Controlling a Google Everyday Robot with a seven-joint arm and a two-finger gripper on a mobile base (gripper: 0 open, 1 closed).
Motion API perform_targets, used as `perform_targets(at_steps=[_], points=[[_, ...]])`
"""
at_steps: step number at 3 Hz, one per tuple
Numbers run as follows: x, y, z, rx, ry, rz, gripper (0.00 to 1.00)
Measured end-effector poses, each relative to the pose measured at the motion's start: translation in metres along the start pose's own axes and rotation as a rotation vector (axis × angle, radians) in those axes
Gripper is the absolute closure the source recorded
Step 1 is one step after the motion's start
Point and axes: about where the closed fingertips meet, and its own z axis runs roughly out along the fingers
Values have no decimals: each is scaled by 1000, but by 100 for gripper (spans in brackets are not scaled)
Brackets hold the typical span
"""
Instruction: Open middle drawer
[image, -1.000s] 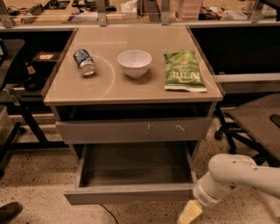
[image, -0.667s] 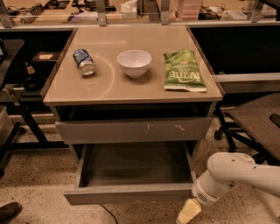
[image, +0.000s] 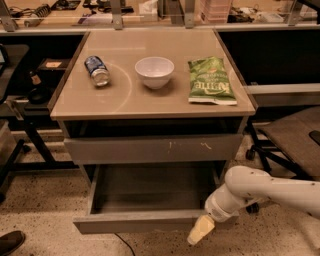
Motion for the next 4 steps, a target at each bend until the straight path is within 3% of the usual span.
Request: perform_targets(at_steps=[1, 2, 3, 4], points=[[-22, -7, 25, -53, -8, -48, 0], [-28, -9, 44, -90, 4, -64, 0], [-24, -8, 50, -100, 44, -58, 0], [2, 1, 36, -93, 125, -14, 0]])
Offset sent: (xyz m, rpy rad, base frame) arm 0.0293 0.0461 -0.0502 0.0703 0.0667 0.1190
